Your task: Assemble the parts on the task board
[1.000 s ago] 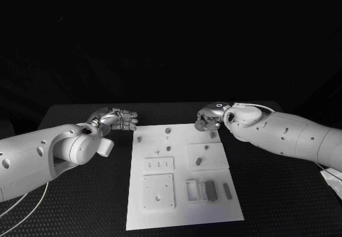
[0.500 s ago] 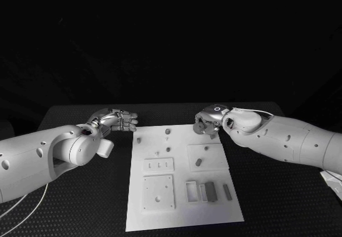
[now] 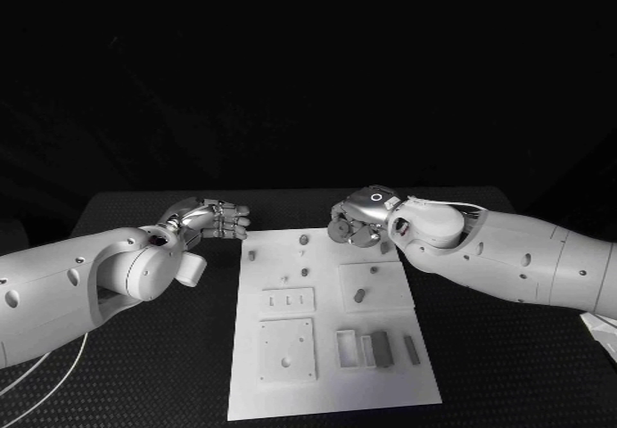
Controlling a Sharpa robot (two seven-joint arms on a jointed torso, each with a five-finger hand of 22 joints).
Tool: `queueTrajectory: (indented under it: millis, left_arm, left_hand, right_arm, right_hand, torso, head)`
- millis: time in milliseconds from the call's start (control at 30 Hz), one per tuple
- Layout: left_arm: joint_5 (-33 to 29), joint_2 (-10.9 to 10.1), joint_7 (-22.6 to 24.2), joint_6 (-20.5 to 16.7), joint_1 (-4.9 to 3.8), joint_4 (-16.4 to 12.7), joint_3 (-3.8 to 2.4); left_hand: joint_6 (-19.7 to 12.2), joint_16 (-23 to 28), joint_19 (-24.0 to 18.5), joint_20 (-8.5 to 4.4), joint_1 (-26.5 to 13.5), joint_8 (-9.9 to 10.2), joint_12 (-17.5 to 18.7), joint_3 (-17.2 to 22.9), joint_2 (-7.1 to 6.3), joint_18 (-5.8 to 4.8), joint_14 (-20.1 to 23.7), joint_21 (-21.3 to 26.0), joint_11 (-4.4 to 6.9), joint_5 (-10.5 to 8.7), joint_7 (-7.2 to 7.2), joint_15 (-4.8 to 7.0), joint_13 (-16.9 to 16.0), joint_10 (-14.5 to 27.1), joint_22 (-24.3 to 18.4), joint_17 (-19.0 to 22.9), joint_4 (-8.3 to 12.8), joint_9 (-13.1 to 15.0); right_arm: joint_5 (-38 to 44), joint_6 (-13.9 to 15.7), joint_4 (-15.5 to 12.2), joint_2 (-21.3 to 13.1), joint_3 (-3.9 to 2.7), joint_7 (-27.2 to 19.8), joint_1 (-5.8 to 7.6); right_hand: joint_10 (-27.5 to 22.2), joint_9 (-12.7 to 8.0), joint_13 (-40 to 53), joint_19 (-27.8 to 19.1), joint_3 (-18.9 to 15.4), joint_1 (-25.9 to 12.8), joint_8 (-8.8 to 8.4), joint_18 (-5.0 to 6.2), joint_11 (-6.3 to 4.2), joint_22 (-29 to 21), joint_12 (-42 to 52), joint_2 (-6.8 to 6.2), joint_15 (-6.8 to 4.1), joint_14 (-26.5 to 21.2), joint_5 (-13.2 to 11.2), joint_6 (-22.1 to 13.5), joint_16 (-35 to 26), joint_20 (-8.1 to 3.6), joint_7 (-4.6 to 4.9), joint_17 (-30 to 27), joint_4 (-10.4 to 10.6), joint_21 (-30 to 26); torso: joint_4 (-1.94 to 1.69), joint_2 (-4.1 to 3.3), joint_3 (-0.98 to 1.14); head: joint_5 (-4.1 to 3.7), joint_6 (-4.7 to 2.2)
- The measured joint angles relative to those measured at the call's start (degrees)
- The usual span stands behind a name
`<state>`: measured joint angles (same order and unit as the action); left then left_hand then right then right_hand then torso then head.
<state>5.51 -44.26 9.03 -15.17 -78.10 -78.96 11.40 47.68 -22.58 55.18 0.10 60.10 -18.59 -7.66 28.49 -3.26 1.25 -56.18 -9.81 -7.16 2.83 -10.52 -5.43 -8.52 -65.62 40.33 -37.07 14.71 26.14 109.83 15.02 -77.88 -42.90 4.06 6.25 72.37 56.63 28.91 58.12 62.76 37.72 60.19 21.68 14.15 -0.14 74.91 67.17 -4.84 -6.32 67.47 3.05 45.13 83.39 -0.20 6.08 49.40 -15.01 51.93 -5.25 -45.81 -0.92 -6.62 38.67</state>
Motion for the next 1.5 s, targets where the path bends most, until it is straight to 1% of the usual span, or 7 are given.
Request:
queueTrajectory:
  millis: [167,467,600,800,933,1167,1500]
  left_arm:
    - [0.0,0.0,0.0,0.0,0.00,0.1,0.00]
    - [0.0,0.2,0.0,0.0,0.00,0.2,0.01]
    - [0.0,0.3,0.0,0.0,0.00,0.3,0.01]
    - [0.0,0.5,0.0,0.0,0.00,0.4,0.01]
    - [0.0,0.5,0.0,0.0,0.00,0.4,0.01]
    - [0.0,0.5,0.0,0.0,0.00,0.5,0.01]
    - [0.0,0.5,0.0,0.0,0.00,0.5,0.01]
  left_hand:
    - [0.0,0.0,0.0,0.00,0.0,0.0,0.0,0.0,0.00,0.00,0.0,0.0,0.00,0.00,0.00,0.00,0.0,0.0,0.1,0.0,0.0,0.0]
    - [0.0,0.0,0.0,0.00,0.0,0.0,0.0,0.0,0.00,0.00,0.0,0.0,-0.11,0.00,0.00,0.00,0.0,-0.1,0.0,-0.1,0.0,0.0]
    - [0.0,0.0,0.0,0.00,0.0,0.0,0.0,0.0,0.00,0.00,0.0,0.0,-0.19,0.00,0.00,0.00,0.0,-0.2,0.0,-0.1,0.0,0.0]
    - [0.0,0.0,0.0,0.00,0.0,0.0,0.0,0.0,0.00,0.00,0.0,0.0,-0.19,0.00,0.00,0.00,0.0,-0.2,0.1,-0.1,0.0,0.0]
    - [0.0,0.0,0.0,0.00,0.0,0.0,0.0,0.0,0.00,0.00,0.0,0.0,-0.19,0.00,0.00,0.00,0.0,-0.2,0.1,-0.1,0.0,0.0]
    - [0.0,0.0,0.0,0.00,0.0,0.0,0.0,0.0,0.00,0.00,0.0,0.0,-0.19,0.00,0.00,0.00,-0.1,-0.2,0.1,-0.2,0.0,0.0]
    - [0.0,0.2,0.0,0.00,0.0,0.0,0.0,0.0,0.00,0.00,0.0,0.2,-0.19,0.00,0.00,0.00,-0.1,-0.2,0.1,-0.2,0.0,0.0]
  right_arm:
    - [1.2,0.1,-1.6,2.0,0.13,0.6,0.00]
    - [3.2,0.1,-2.7,5.8,1.11,1.3,-0.17]
    - [3.8,0.1,-1.5,7.9,1.62,1.4,-0.45]
    - [4.4,0.0,2.2,10.4,2.13,1.4,-1.21]
    - [4.7,0.0,3.4,11.0,2.19,1.4,-1.50]
    - [5.3,0.0,4.0,11.6,2.20,1.4,-1.59]
    - [5.5,0.0,5.7,12.7,2.21,1.4,-1.98]
  right_hand:
    - [0.0,0.0,-0.2,0.0,0.0,-0.2,0.00,-0.01,0.00,0.0,0.0,-0.20,0.01,0.0,0.0,0.0,0.0,0.00,-0.02,-0.1,0.0,0.0]
    - [0.1,0.0,-0.2,0.2,0.2,-0.2,-0.01,-0.35,-0.09,0.0,0.0,-0.24,0.09,0.1,0.0,0.1,0.0,-0.21,-0.09,-0.1,0.2,0.0]
    - [0.1,0.0,-0.3,0.2,0.2,-0.2,-0.03,0.08,-0.10,0.0,0.0,-0.24,0.10,0.1,0.0,0.1,0.0,-0.21,-0.14,-0.1,0.2,0.0]
    - [0.1,0.0,-0.3,0.2,0.2,-0.2,-0.04,0.39,-0.10,0.0,0.0,-0.24,-0.05,0.3,0.0,0.1,0.0,-0.21,-0.14,-0.1,0.2,0.0]
    - [0.1,0.0,-0.3,0.2,0.2,-0.2,-0.05,0.41,-0.10,0.0,0.0,-0.24,-0.04,0.3,0.0,0.1,0.0,-0.21,-0.15,-0.1,0.2,0.0]
    - [0.2,0.0,-0.4,0.2,0.2,0.0,-0.28,0.41,-0.18,0.0,0.0,-0.47,0.03,0.4,0.0,0.2,0.0,-0.21,-0.15,-0.1,0.2,0.0]
    - [0.2,-0.1,-0.5,0.2,0.2,0.0,-0.39,0.39,-0.17,0.0,0.0,-0.47,0.05,0.4,0.0,0.2,0.0,-0.20,-0.17,-0.1,0.2,0.0]
  torso:
    - [0.05,0.00,0.02]
    - [-0.09,-0.05,0.02]
    - [-0.21,-0.05,-0.03]
    - [-0.24,-0.07,-0.05]
    - [-0.24,-0.09,-0.05]
    - [-0.13,-0.10,-0.02]
    - [0.00,-0.10,0.02]
  head:
    - [0.26,-0.21]
    - [0.56,-0.35]
    - [0.73,-0.26]
    - [0.96,-0.18]
    - [1.16,-0.11]
    - [1.54,-0.04]
    - [1.67,-0.03]
